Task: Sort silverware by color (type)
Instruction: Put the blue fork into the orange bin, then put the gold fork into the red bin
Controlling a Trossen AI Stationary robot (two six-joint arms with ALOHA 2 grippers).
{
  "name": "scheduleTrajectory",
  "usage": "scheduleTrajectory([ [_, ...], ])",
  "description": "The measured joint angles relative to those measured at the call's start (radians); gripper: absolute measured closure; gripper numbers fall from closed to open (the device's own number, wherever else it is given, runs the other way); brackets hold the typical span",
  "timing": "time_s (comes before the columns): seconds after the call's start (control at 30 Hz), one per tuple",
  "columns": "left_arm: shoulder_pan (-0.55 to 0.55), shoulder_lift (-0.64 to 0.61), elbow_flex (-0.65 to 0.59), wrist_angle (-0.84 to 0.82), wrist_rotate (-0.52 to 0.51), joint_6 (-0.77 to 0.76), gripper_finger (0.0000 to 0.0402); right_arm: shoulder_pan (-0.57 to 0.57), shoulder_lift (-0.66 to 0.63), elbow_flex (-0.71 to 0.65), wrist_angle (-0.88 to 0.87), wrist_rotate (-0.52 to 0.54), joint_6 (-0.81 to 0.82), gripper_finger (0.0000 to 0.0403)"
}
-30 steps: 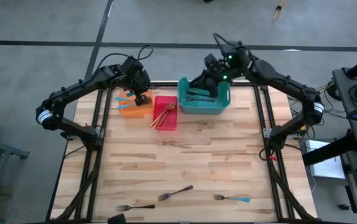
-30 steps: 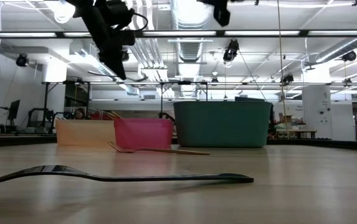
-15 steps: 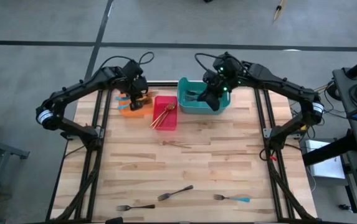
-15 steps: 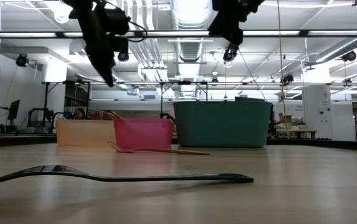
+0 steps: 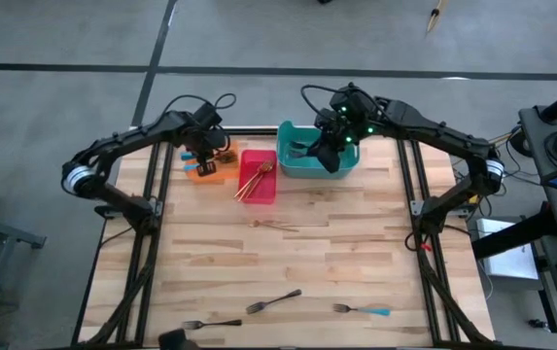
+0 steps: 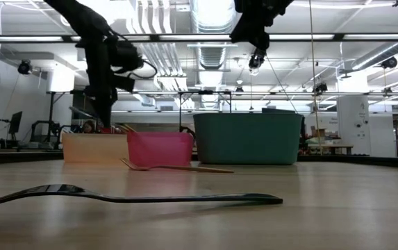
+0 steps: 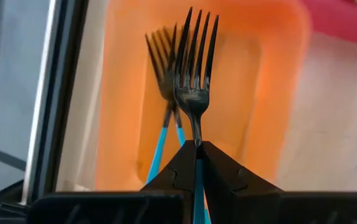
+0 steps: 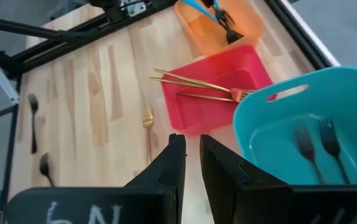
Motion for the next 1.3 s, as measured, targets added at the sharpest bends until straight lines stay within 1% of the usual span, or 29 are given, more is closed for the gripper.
scheduleTrajectory([
  [0.17,0.017,0.069,0.003,0.017,-0.001,0.0,0.0401,-0.001,0.003,0.0,0.004,0.008,-0.009,0.0365],
  [0.3,0.018,0.112,0.003,0.021,-0.052,-0.016,0.0391,0.0,0.003,0.0,0.004,0.007,-0.009,0.0365],
  [0.47,0.02,0.13,0.003,0.021,-0.066,-0.023,0.0375,0.0,0.003,0.0,0.004,0.008,-0.003,0.0365],
  [0.63,0.02,0.119,0.003,0.021,-0.067,-0.036,0.0364,0.0,0.003,0.0,0.003,0.007,0.005,0.0365],
  [0.73,0.02,0.094,0.004,0.021,-0.067,-0.082,0.0362,0.0,0.003,0.0,0.003,0.007,0.052,0.0365],
  [0.83,0.018,0.049,0.004,0.021,-0.059,-0.179,0.0361,0.003,0.003,0.0,0.001,0.005,0.124,0.0365],
  [1.03,0.002,-0.082,0.004,0.03,0.059,-0.376,0.0361,0.035,0.003,0.0,-0.008,-0.024,0.287,0.0365],
  [1.17,-0.04,-0.182,0.004,0.049,0.072,-0.496,0.0361,0.084,0.003,0.0,-0.027,-0.078,0.401,0.0365],
  [1.3,-0.112,-0.268,0.004,0.099,0.073,-0.578,0.0361,0.157,0.003,0.0,-0.078,-0.134,0.477,0.0365],
])
